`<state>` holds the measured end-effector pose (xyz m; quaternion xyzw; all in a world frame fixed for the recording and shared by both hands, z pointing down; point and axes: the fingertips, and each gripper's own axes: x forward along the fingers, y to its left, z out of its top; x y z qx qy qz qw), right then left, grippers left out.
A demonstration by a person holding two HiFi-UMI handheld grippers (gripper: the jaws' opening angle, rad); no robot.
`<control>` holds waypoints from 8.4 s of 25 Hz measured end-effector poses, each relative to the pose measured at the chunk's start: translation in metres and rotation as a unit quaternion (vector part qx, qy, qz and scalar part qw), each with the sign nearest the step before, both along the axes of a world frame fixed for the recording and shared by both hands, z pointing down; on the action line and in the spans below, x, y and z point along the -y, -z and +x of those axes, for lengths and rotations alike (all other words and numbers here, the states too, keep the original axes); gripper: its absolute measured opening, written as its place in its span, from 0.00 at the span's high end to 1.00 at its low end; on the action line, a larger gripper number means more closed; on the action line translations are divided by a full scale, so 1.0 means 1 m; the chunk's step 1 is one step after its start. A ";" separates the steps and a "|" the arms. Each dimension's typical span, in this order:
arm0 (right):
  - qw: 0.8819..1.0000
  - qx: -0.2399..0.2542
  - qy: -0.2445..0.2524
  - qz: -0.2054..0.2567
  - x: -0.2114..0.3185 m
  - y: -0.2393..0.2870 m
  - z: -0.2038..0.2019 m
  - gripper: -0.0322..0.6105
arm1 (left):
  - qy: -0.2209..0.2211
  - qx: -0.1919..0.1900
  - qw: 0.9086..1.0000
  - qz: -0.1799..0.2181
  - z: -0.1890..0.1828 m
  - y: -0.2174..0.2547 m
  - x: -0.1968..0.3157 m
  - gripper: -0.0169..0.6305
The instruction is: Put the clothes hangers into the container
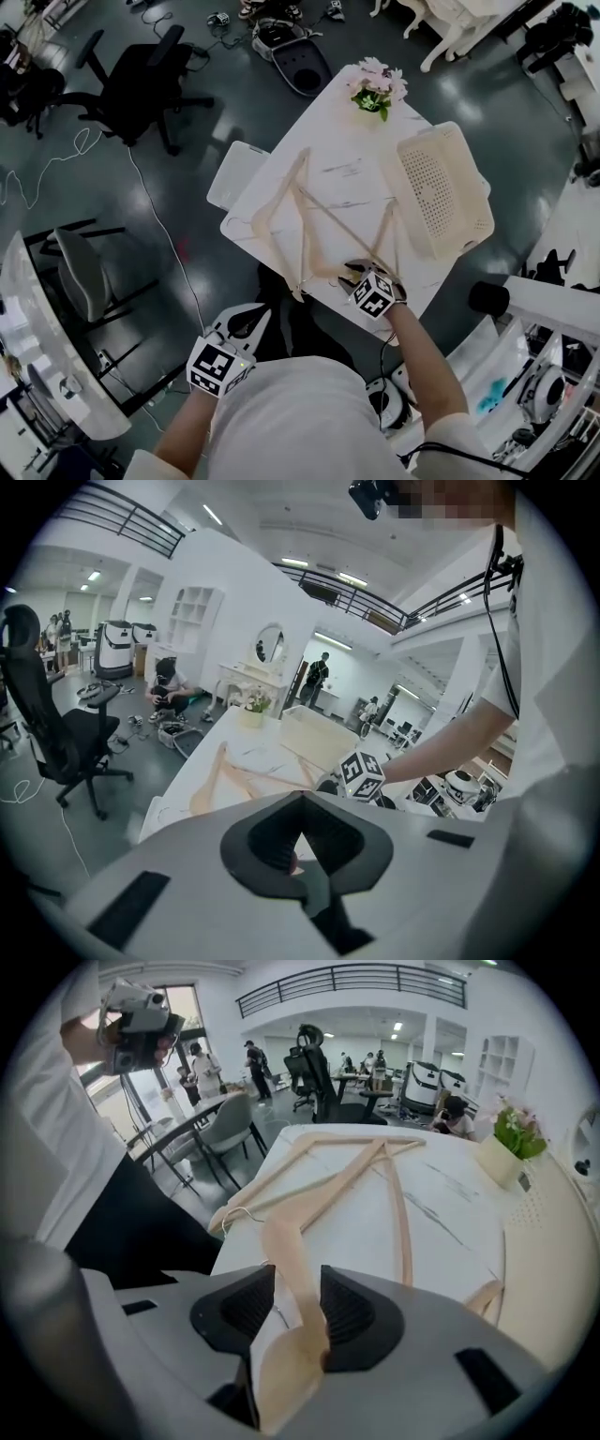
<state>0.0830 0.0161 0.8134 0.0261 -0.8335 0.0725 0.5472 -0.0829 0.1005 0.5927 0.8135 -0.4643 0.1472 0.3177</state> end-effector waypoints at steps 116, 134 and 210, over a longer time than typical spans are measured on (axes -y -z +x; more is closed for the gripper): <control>0.815 0.416 -0.402 0.023 0.003 0.301 0.016 0.92 | -0.128 -0.085 0.982 0.109 0.059 0.105 0.078 0.96; 0.881 0.273 -0.384 0.039 -0.010 0.207 0.077 0.91 | -0.115 -0.082 0.989 0.040 0.054 0.056 0.054 0.96; 0.914 0.226 -0.336 -0.021 0.061 0.239 0.070 0.80 | -0.137 -0.047 0.989 0.011 0.015 0.017 0.084 0.96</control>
